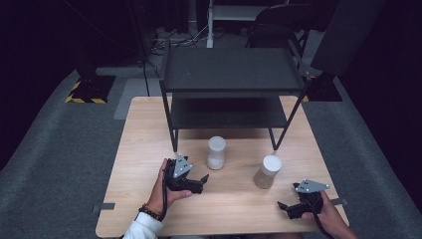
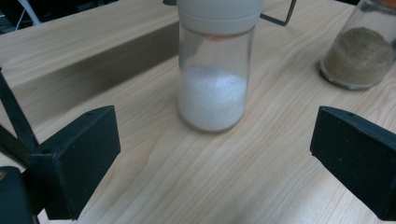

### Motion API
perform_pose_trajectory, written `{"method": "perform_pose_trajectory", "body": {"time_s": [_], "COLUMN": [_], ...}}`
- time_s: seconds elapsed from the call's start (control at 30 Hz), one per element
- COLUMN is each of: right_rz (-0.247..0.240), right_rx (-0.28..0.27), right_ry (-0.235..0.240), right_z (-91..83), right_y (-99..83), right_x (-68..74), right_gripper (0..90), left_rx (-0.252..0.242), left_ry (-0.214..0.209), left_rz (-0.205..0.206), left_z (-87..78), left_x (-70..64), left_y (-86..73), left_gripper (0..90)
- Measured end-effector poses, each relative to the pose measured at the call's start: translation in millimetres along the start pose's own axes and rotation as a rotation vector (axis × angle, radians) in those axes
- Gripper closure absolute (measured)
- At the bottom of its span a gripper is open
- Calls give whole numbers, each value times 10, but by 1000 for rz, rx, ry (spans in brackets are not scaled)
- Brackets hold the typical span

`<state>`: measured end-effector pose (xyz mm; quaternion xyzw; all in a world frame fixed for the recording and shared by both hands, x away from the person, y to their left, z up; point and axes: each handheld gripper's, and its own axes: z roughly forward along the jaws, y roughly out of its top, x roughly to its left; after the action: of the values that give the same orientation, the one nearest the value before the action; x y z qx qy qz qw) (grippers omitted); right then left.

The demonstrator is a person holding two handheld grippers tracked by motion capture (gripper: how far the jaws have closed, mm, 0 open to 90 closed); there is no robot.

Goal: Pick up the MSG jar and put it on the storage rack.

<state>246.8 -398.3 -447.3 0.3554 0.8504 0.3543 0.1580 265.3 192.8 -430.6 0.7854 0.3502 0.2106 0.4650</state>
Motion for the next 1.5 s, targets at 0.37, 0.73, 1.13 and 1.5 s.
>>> {"method": "perform_pose_trajectory", "body": {"time_s": [0.37, 0.73, 1.13, 1.5], "right_rz": [0, 0, 1, 1], "right_rx": [0, 0, 0, 0], "right_ry": [0, 0, -1, -1], "right_z": [0, -1, -1, -1], "right_y": [0, -1, -1, -1], "right_x": [0, 1, 2, 2], "right_gripper": [0, 0, 0, 0], "left_rx": [-72, -106, -110, -118], "left_ry": [-13, -38, -53, -66], "left_rz": [-31, -51, -49, -71], "left_z": [148, 309, 504, 692], "left_x": [24, 27, 49, 68], "left_y": [-17, -27, 65, 78], "left_gripper": [14, 17, 19, 40]}}
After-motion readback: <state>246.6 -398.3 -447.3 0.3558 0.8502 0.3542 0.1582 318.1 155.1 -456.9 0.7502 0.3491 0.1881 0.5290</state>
